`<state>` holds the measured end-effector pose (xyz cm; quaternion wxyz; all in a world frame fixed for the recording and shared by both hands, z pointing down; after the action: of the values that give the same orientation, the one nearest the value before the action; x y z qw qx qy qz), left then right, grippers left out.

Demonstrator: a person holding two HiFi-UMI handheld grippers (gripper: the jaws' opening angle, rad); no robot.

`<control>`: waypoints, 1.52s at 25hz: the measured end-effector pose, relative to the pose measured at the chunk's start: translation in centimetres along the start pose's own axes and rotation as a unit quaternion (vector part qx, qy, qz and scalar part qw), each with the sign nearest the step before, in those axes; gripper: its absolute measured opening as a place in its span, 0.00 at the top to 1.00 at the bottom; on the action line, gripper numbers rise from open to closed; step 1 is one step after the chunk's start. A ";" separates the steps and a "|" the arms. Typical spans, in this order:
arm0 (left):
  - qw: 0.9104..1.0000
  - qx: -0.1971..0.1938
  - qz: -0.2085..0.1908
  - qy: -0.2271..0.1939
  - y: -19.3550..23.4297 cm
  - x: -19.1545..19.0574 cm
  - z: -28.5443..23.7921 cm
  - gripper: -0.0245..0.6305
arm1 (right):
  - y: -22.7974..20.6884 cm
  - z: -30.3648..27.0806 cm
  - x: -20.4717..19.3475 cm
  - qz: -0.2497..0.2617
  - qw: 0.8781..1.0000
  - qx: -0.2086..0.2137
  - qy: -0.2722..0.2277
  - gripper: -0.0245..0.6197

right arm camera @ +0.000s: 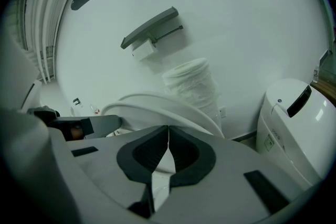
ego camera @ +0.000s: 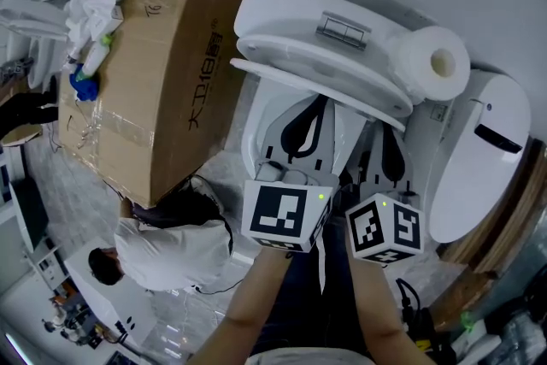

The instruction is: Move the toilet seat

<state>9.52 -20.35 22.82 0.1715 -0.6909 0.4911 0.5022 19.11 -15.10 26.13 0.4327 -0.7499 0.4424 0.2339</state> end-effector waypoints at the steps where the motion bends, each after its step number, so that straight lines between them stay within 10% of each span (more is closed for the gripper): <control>1: 1.000 0.000 0.003 -0.002 0.0 0.2 -0.2 0.94 | 0.0 -0.1 0.1 0.003 1.000 0.000 0.000 0.93; 38: 1.000 0.017 0.012 0.008 1.0 -2.4 3.1 0.94 | 2.1 1.7 -1.0 0.051 0.998 0.021 -0.002 0.94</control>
<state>7.02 -17.27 23.81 0.1740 -0.6858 0.5090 0.4903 16.86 -13.64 25.08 0.4371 -0.7167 0.4835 0.2479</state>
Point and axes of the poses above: the fingertips, and each gripper's own axes: z backward along the fingers, y to its left, x out of its top, the point moved 1 cm from there along z, backward along the fingers, and after that the axes turned 2 degrees about -z, right-handed, at the moved point
